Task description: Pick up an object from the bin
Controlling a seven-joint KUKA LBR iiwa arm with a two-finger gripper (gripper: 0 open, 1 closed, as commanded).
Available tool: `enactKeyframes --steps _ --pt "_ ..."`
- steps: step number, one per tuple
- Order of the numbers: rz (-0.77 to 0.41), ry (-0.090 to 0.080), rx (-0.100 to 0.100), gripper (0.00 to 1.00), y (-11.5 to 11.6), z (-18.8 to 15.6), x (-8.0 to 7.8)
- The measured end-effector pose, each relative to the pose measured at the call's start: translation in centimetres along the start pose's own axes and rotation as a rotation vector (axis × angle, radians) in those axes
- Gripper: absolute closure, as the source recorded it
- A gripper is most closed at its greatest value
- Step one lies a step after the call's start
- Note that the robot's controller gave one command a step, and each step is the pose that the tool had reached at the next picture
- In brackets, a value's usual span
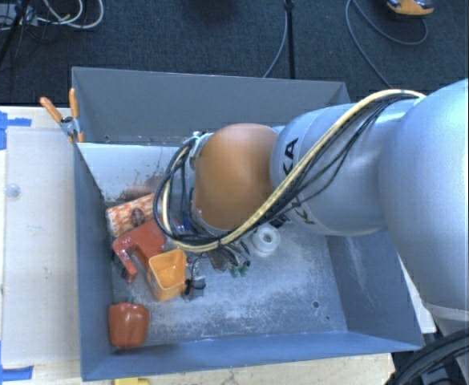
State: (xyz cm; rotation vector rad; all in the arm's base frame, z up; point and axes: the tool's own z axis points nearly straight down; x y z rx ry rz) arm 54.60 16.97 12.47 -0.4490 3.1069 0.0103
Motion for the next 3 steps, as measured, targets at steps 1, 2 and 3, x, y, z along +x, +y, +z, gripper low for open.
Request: enactKeyframes --steps 1,2,3 --pt "0.001 0.001 0.000 1.00 0.0 -0.9 0.0" --pt "0.001 0.007 0.000 1.00 0.0 -1.9 0.1" --pt "0.002 0.004 0.000 1.00 0.0 -3.8 0.1"
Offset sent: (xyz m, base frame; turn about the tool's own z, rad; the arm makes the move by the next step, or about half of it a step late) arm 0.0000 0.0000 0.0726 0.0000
